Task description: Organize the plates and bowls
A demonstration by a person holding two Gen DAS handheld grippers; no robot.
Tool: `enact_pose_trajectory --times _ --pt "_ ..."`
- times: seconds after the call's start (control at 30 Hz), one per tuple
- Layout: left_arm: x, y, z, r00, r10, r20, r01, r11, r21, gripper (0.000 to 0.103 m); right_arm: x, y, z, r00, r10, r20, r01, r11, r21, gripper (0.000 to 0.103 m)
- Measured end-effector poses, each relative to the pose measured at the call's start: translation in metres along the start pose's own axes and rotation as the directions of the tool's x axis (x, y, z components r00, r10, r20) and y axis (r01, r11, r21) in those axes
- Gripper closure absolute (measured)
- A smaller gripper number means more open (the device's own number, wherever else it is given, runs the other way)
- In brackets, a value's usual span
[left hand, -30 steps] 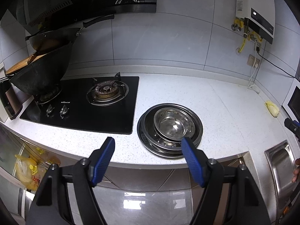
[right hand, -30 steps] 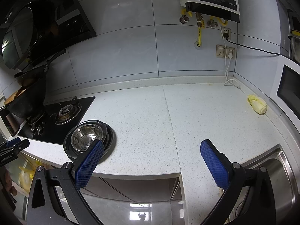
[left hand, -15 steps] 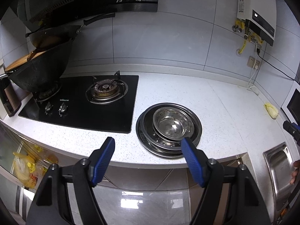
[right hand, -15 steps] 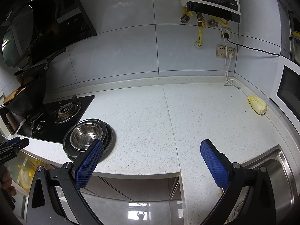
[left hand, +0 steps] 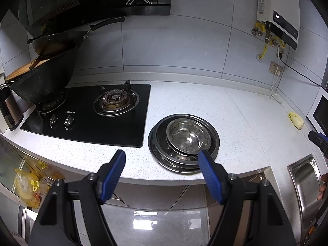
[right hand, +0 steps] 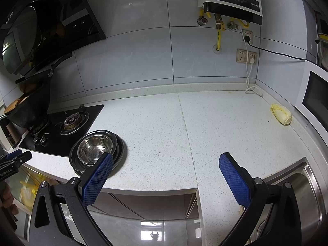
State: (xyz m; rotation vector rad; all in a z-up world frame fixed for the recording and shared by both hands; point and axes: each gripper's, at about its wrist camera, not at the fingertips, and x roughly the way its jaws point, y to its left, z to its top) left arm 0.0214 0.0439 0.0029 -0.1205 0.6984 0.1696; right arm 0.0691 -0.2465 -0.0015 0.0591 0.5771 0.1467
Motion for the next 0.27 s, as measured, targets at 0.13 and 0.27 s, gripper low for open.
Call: enact_pose_trajectory --times 0.13,0.27 --pt "-0.0008 -0.0007 -0.001 1.0 0.003 0.001 -0.003 1.0 0.0 0.031 -0.0004 0.0003 0.0 1.0 0.0 0.001 0.0 1.0 0.0 0.001" --pt "-0.0015 0.0008 -0.0011 1.0 0.004 -0.003 -0.004 1.0 -0.008 0.031 -0.0006 0.0007 -0.0002 1.0 -0.001 0.001 0.001 1.0 0.0 0.001"
